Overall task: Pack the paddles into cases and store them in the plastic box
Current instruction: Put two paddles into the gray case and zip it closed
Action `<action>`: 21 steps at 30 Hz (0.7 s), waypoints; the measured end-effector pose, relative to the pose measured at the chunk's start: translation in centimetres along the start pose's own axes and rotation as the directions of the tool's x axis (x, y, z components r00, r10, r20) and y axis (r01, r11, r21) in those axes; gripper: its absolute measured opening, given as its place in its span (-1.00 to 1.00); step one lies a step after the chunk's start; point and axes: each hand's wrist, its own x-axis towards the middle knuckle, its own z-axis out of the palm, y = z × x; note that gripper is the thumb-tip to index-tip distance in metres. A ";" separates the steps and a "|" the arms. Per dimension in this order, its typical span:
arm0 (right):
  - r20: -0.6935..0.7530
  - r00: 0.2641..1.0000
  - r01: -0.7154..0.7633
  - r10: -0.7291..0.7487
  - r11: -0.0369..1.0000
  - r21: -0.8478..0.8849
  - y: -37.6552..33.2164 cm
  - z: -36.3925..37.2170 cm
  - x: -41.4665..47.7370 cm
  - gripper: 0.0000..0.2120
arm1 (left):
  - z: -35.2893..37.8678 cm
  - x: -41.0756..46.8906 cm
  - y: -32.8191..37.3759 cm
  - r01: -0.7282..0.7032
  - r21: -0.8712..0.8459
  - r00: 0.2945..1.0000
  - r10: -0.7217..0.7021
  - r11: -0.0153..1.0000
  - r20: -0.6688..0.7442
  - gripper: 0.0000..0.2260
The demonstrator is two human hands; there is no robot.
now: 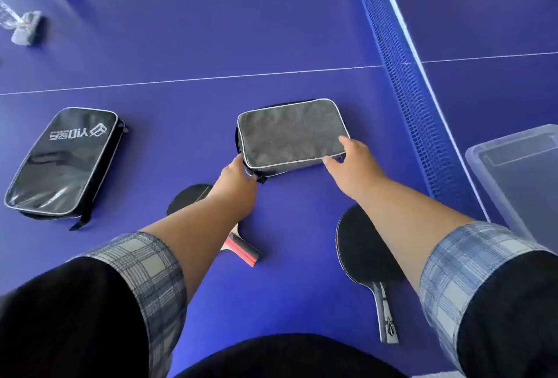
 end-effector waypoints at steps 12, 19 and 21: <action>-0.025 0.943 -0.326 0.331 0.939 0.111 3.3 3.9 9.3 -0.44 | 3.1 8.1 -0.2 0.264 -0.247 0.962 -0.274 0.932 -0.007 -0.72; -0.142 0.936 -0.275 0.322 0.920 0.279 2.8 5.1 8.5 -0.57 | 3.2 6.6 -0.8 0.287 -0.317 0.953 -0.302 0.904 0.001 -0.49; -0.156 0.938 -0.252 0.311 0.916 0.311 2.3 5.1 7.6 -0.54 | 2.6 5.4 -0.8 0.278 -0.374 0.955 -0.296 0.885 0.009 -0.46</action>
